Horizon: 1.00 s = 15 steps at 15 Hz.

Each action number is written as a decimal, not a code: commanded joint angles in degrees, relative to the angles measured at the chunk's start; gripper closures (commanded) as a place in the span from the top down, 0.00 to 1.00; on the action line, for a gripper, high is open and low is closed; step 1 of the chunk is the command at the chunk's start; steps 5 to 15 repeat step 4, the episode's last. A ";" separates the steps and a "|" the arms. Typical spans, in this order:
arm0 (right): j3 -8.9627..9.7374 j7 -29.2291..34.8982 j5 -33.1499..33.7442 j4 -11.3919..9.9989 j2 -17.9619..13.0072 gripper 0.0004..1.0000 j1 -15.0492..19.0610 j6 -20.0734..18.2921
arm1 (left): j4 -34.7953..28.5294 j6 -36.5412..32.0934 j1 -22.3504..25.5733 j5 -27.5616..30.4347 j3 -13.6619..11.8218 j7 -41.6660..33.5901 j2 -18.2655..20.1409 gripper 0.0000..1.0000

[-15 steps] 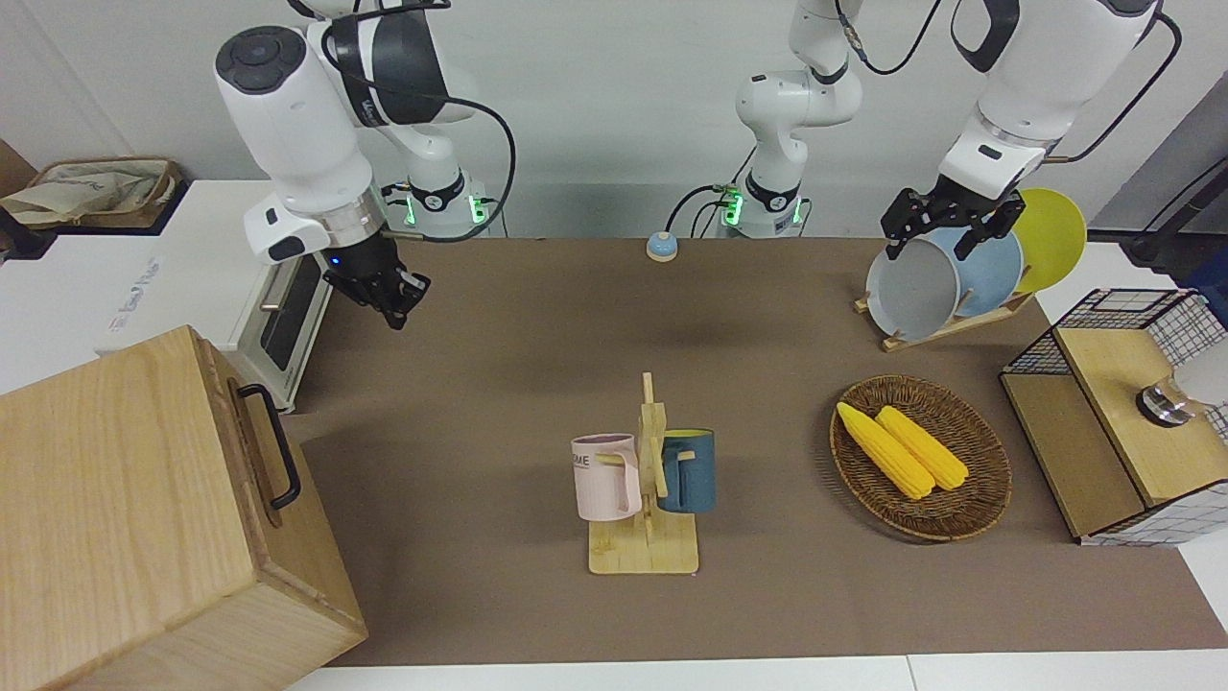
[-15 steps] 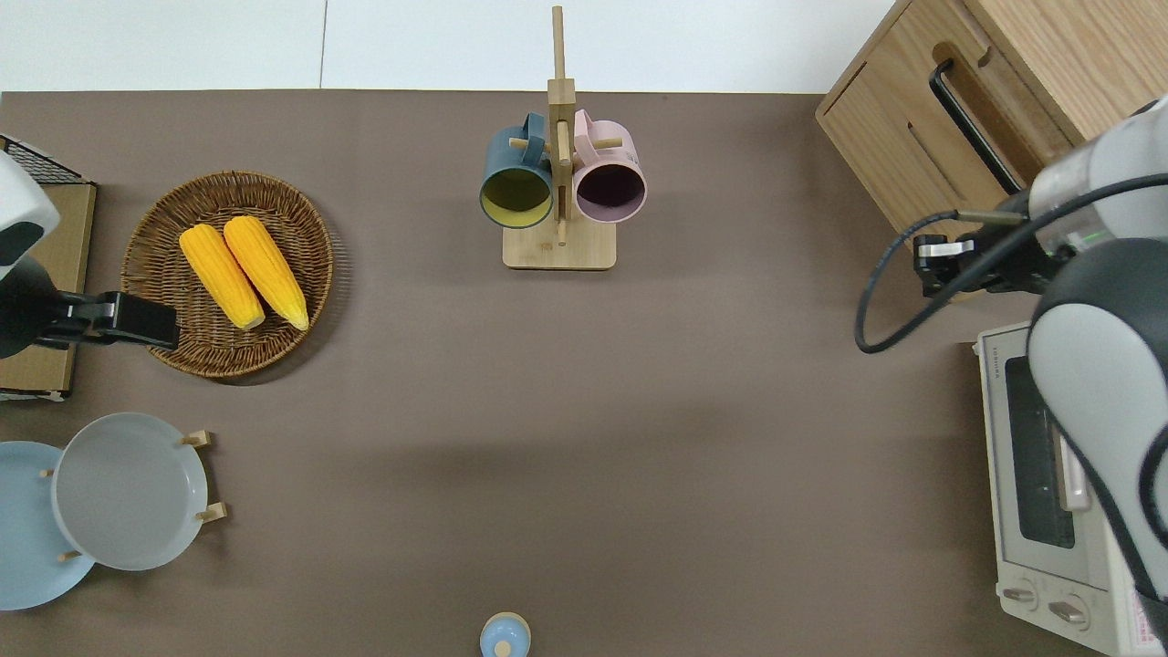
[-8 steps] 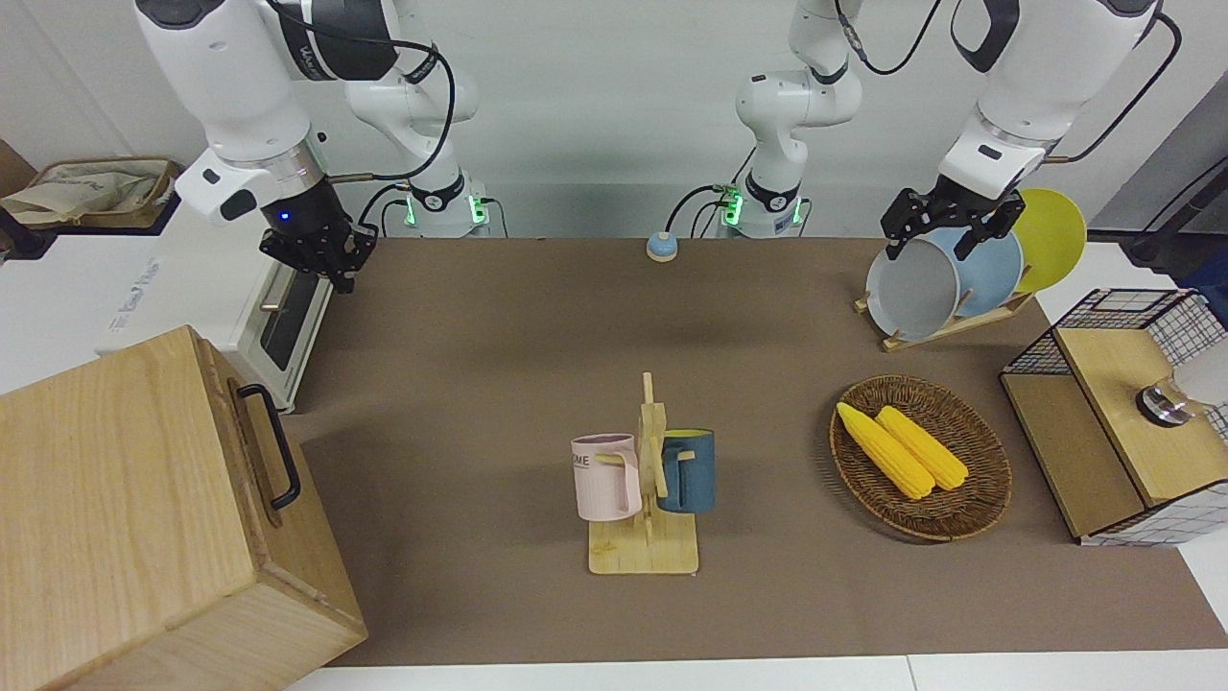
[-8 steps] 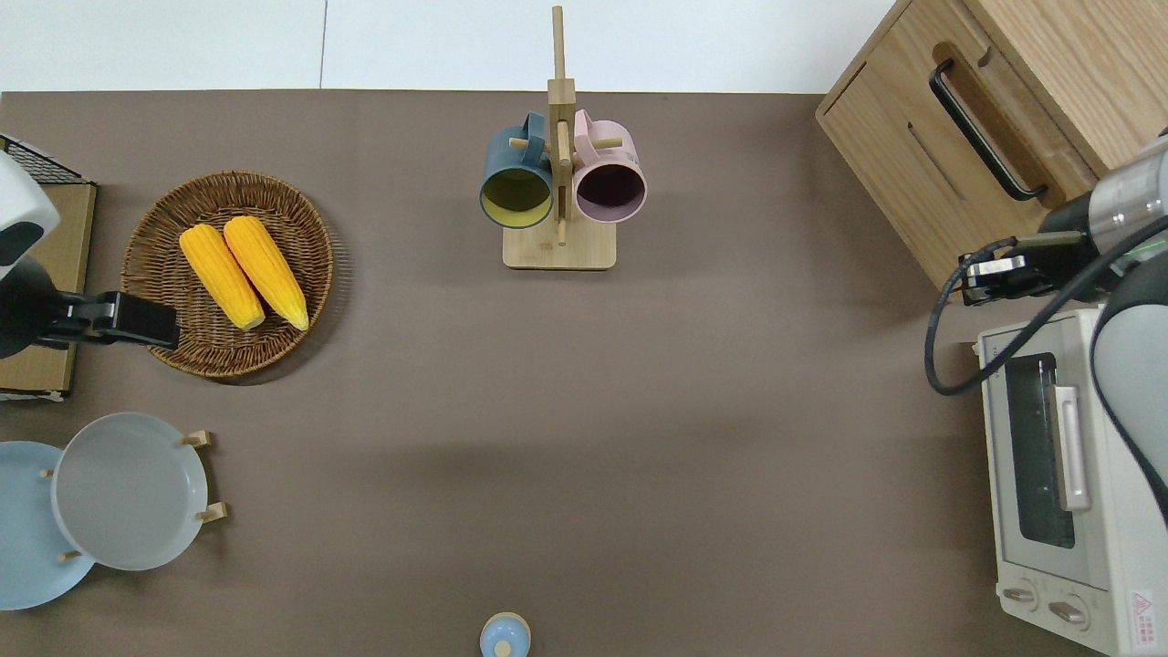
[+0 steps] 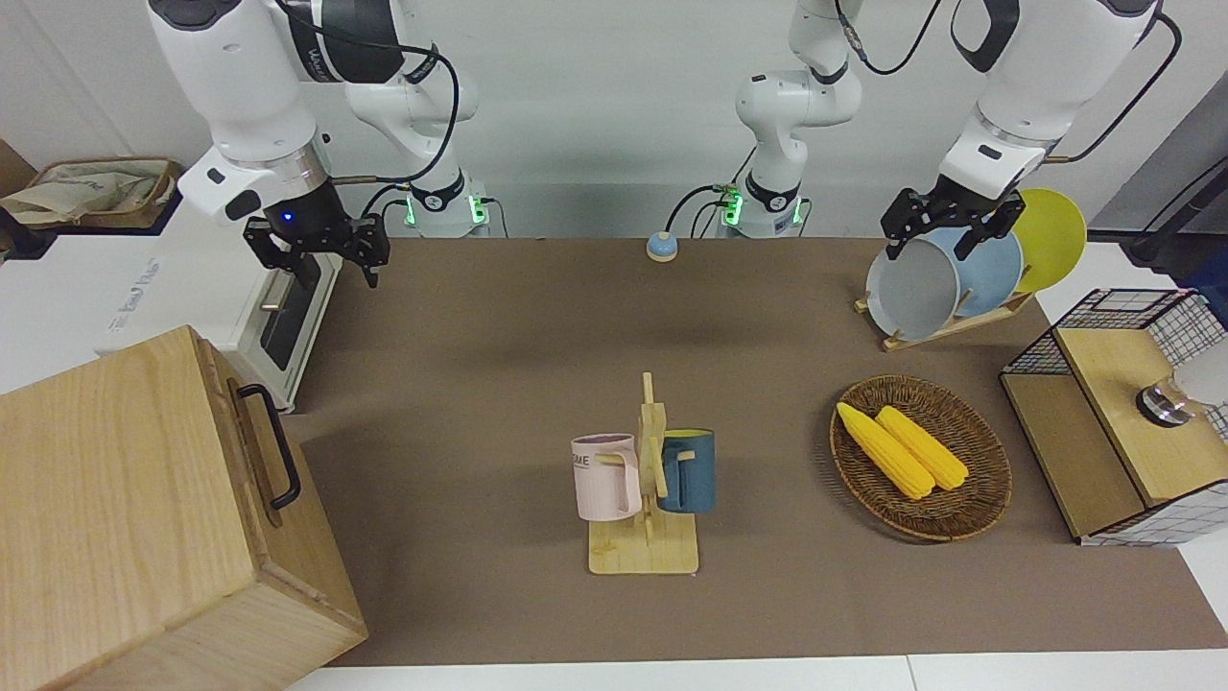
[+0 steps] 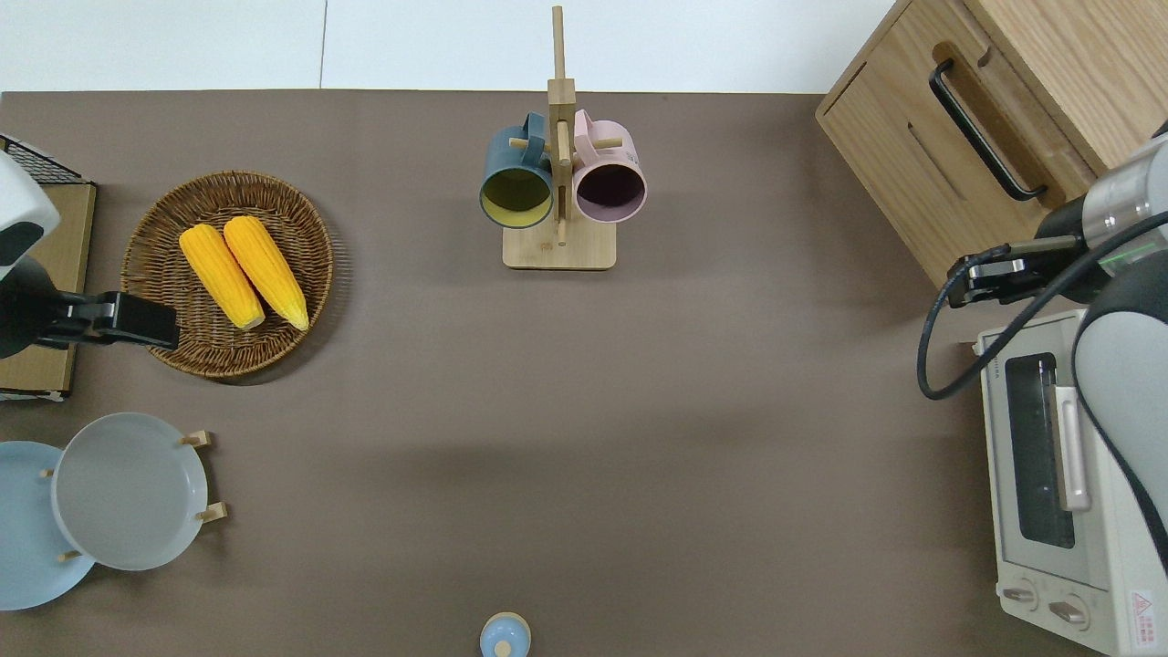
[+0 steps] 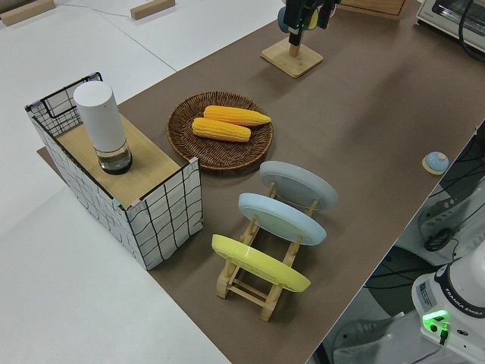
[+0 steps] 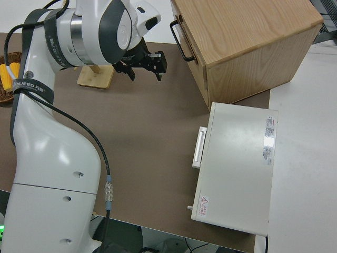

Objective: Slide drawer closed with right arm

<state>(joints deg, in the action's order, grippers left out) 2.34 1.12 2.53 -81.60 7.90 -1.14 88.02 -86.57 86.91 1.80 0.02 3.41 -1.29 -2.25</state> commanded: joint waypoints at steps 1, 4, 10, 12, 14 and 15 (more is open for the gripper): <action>0.21 -0.94 0.99 -1.02 -0.52 0.98 0.35 -0.04 | 1.49 -1.13 0.22 -0.98 0.37 -0.56 -0.65 0.99; 0.29 -0.76 1.08 -0.93 -0.61 0.98 0.96 -0.13 | 1.40 -1.13 0.22 -0.98 0.37 -0.56 -0.65 0.99; 0.29 -0.76 1.08 -0.93 -0.61 0.98 0.96 -0.13 | 1.40 -1.13 0.22 -0.98 0.37 -0.56 -0.65 0.99; 0.29 -0.76 1.08 -0.93 -0.61 0.98 0.96 -0.13 | 1.40 -1.13 0.22 -0.98 0.37 -0.56 -0.65 0.99; 0.29 -0.76 1.08 -0.93 -0.61 0.98 0.96 -0.13 | 1.40 -1.13 0.22 -0.98 0.37 -0.56 -0.65 0.99; 0.29 -0.76 1.08 -0.93 -0.61 0.98 0.96 -0.13 | 1.40 -1.13 0.22 -0.98 0.37 -0.56 -0.65 0.99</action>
